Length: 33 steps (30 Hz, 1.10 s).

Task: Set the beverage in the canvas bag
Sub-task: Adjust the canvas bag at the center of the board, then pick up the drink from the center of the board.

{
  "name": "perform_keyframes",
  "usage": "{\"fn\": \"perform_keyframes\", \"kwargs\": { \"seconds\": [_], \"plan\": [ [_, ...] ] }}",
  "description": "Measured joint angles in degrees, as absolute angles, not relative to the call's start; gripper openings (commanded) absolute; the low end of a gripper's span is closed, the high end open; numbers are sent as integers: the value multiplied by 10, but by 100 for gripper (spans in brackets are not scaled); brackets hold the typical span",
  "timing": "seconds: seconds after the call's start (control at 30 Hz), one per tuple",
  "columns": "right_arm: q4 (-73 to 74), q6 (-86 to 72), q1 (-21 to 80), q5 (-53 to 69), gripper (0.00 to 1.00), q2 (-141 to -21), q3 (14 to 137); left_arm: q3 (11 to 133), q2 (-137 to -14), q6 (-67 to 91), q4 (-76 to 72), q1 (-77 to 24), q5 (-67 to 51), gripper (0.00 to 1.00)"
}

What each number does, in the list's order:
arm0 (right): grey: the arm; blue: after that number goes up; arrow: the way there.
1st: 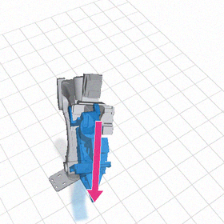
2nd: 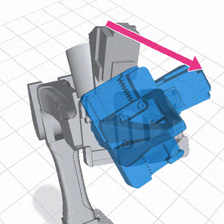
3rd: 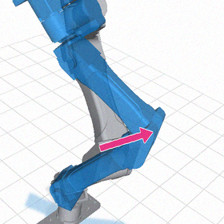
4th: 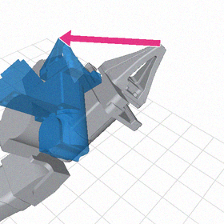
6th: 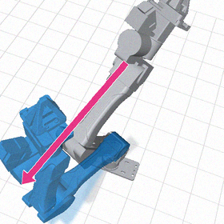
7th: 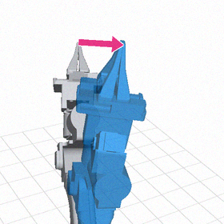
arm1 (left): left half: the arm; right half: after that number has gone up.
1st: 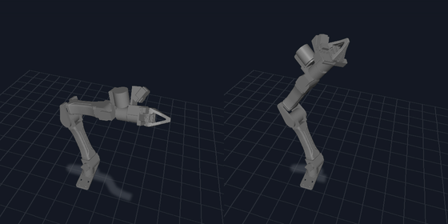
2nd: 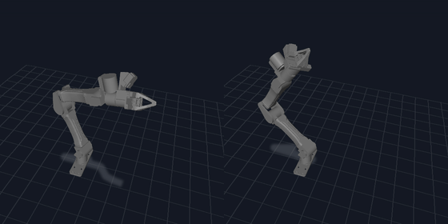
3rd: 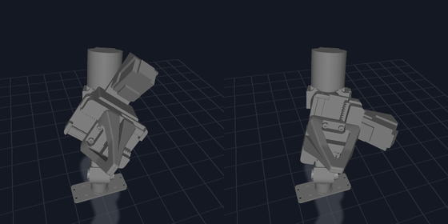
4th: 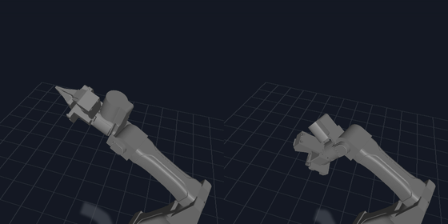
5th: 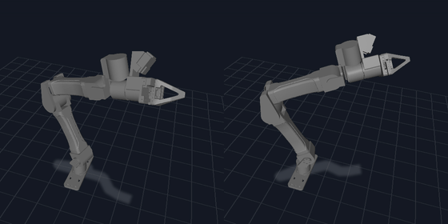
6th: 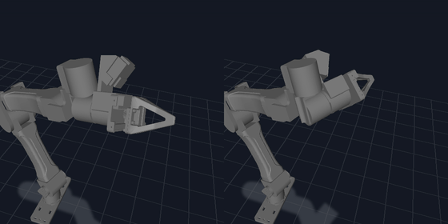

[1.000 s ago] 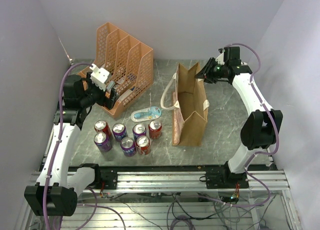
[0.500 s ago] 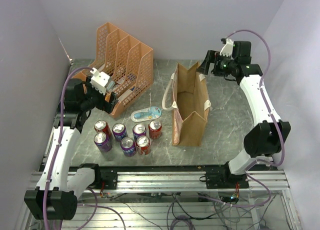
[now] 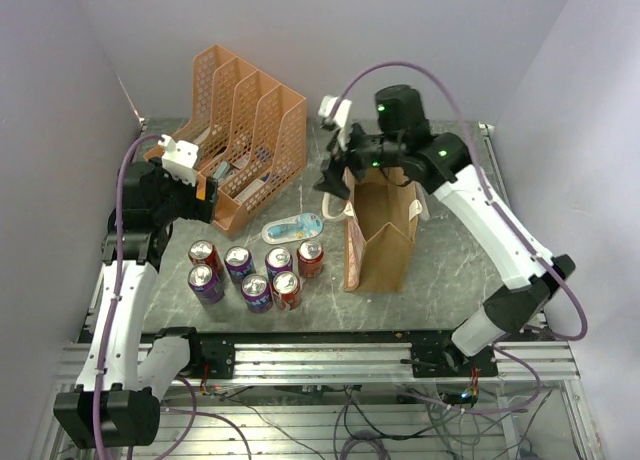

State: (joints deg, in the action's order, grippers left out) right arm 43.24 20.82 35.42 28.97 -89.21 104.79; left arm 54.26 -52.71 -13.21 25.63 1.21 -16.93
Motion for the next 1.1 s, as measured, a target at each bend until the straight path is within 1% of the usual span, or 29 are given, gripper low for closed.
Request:
{"fn": "perform_keyframes", "kwargs": {
  "seconds": [0.17, 0.3, 0.6, 0.9, 1.1],
  "plan": [
    [509, 294, 424, 294, 92, -967, 1096, 543, -512, -99, 260, 30, -140, 99],
    [570, 352, 462, 291, 92, -1032, 1106, 545, -503, -72, 271, 44, -127, 99],
    [655, 432, 495, 271, 94, -1124, 1106, 561, -498, -51, 309, 55, -126, 99],
    [640, 453, 514, 215, 96, -1130, 1027, 564, -481, -55, 333, 55, -121, 98],
    [618, 454, 516, 190, 94, -1130, 995, 564, -472, -55, 333, 58, -121, 98]
  ]
}}
